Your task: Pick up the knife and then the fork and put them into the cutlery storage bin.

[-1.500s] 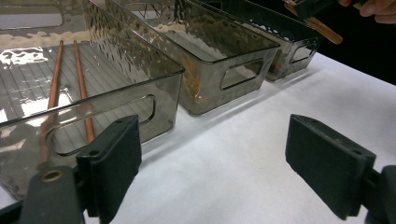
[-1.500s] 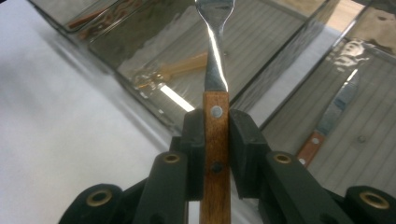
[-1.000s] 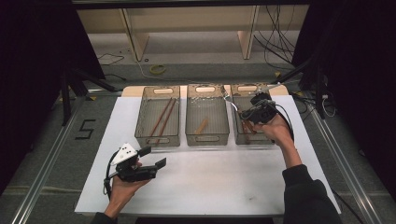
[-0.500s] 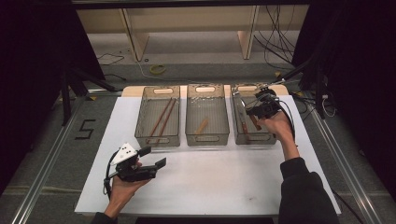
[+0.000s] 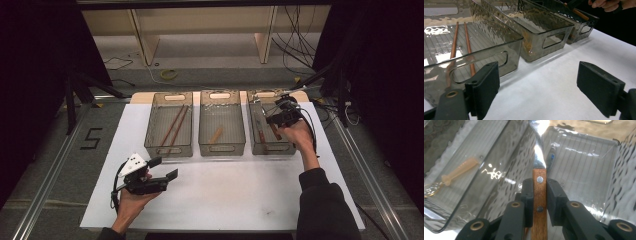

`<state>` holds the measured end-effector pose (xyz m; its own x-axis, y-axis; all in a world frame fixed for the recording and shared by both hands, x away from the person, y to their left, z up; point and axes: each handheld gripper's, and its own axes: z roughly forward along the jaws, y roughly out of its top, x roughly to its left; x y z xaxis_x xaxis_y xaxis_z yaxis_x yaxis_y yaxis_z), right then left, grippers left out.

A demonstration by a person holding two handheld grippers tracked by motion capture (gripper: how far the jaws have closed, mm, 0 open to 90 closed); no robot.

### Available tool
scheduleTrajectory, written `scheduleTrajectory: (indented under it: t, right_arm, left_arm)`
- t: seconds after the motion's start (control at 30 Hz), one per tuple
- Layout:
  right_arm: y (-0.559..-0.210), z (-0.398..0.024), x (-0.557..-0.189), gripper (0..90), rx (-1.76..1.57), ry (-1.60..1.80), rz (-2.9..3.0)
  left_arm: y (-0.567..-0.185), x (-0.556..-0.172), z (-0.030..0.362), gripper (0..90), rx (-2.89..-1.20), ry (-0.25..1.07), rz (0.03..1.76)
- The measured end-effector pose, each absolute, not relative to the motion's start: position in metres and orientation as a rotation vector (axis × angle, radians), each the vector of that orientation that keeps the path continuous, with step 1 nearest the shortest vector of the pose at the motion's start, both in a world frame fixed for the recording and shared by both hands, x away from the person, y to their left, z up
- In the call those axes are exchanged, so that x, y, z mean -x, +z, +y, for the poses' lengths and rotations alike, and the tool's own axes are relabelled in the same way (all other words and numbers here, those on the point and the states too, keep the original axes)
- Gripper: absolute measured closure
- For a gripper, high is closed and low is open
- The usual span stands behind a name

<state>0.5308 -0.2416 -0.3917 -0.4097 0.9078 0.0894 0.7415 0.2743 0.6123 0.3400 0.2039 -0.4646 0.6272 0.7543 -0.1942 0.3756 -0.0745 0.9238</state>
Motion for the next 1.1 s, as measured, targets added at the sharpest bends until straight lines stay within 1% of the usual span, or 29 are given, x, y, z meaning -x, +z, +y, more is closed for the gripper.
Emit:
scheduleTrajectory:
  t: [0.33, 0.63, 0.67, 0.73, 0.9, 1.1]
  right_arm:
    - [-0.409, -0.245, -0.533, 77.5, -1.579, 0.808, 2.281]
    - [-0.414, -0.243, -0.532, 76.1, -1.604, 0.804, 2.288]
    - [-0.415, -0.243, -0.532, 75.0, -1.599, 0.805, 2.298]
    - [-0.415, -0.244, -0.532, 64.7, -1.613, 0.811, 2.294]
    - [-0.408, -0.245, -0.526, 57.7, -1.567, 0.874, 2.290]
    - [-0.398, -0.235, -0.504, 49.5, -1.435, 0.985, 2.323]
  left_arm:
    - [-0.464, -0.340, 0.204, 18.0, -1.687, 0.406, 0.936]
    - [-0.464, -0.340, 0.204, 18.0, -1.683, 0.405, 0.939]
    - [-0.465, -0.340, 0.204, 18.0, -1.683, 0.405, 0.940]
    - [-0.464, -0.340, 0.204, 18.0, -1.684, 0.406, 0.937]
    - [-0.465, -0.340, 0.204, 18.0, -1.684, 0.404, 0.938]
    - [-0.465, -0.340, 0.204, 18.0, -1.685, 0.404, 0.941]
